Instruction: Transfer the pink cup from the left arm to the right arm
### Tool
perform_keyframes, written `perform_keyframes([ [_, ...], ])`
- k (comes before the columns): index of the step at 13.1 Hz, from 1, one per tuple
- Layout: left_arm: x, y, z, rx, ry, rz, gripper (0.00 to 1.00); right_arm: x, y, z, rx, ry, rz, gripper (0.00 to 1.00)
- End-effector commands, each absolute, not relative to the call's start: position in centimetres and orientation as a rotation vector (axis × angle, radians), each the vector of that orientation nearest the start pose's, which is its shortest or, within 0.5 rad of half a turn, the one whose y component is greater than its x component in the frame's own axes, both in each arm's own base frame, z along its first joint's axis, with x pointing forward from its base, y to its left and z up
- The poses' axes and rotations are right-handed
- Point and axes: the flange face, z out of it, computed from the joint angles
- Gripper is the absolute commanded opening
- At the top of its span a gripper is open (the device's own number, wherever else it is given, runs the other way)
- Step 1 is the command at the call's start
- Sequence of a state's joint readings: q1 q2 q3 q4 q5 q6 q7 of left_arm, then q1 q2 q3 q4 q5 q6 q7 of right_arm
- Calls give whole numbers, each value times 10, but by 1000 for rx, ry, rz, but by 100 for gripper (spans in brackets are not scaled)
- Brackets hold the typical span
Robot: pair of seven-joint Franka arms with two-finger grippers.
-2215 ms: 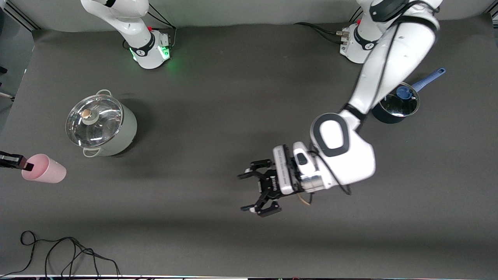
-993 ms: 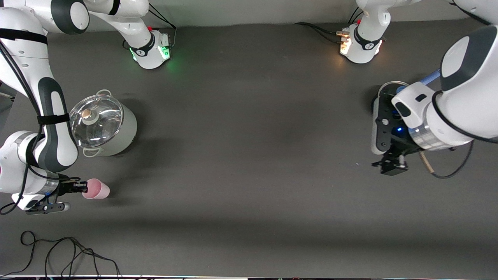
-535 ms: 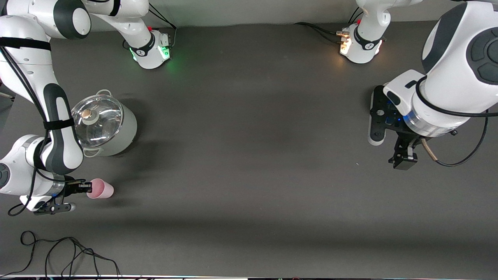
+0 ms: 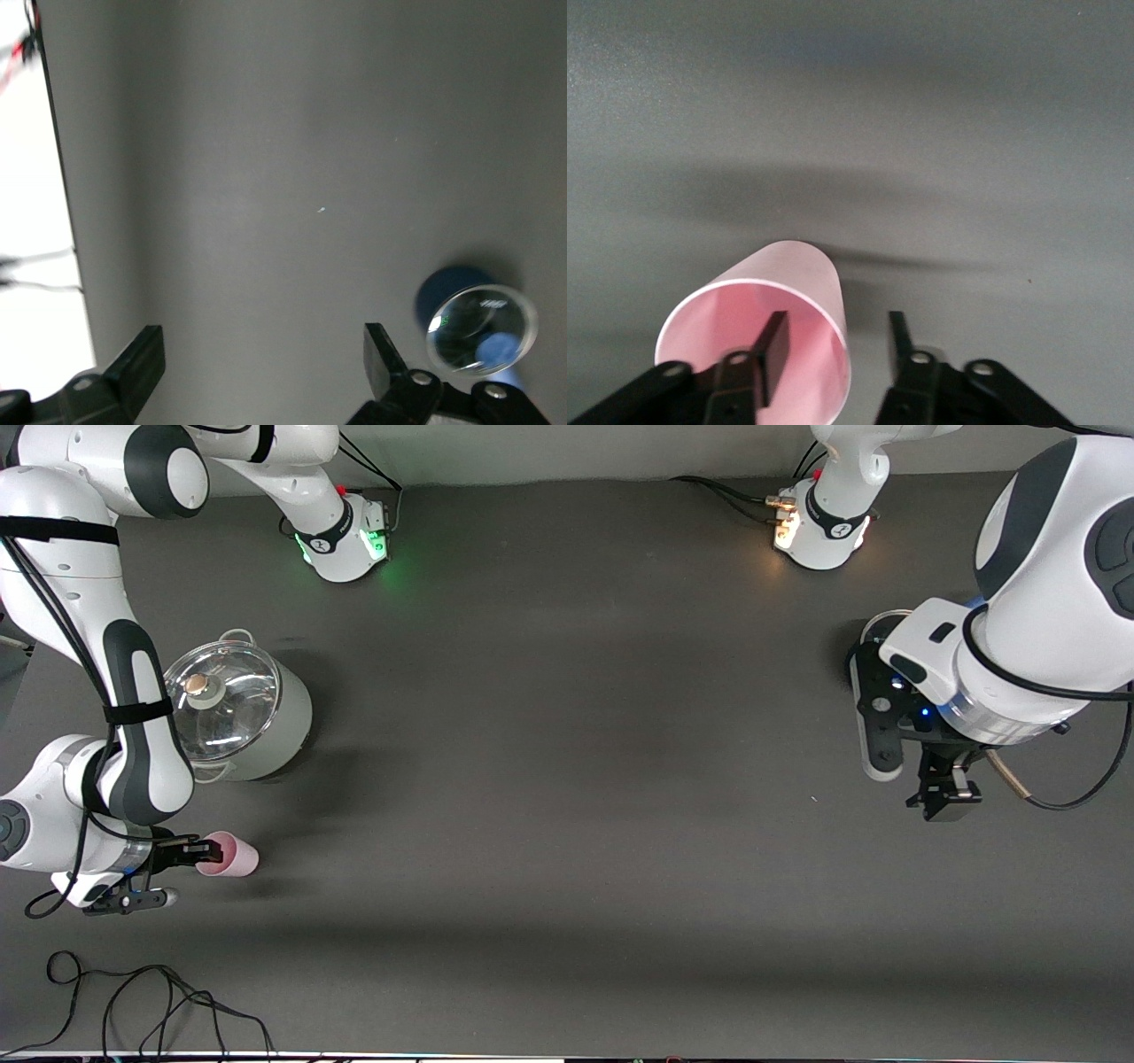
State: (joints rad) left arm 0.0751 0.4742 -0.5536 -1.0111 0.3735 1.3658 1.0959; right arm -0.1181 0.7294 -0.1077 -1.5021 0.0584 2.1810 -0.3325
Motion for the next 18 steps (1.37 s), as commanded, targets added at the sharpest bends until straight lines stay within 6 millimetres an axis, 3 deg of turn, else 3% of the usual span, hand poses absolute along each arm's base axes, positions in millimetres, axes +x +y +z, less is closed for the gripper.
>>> perform_keyframes([
  [1,630,-165,608,-2489,1712,198,100,698,-148,244,-3148,-177,57,100],
  [3,628,-166,611,-2634,1468,179,100,693,-150,266,-3137,-175,112,100],
  [8,621,-167,610,-3037,728,191,100,663,-141,406,-3108,-150,153,100],
  [10,622,-167,606,-3047,679,208,100,645,-136,456,-3097,-134,161,100],
  [13,628,-151,597,-3053,636,239,100,624,-124,512,-3102,-12,97,100],
  [16,627,-142,581,-3018,637,318,100,606,-98,542,-3098,46,72,100],
  [18,626,-142,578,-3015,636,332,100,600,-78,550,-3099,56,60,100],
])
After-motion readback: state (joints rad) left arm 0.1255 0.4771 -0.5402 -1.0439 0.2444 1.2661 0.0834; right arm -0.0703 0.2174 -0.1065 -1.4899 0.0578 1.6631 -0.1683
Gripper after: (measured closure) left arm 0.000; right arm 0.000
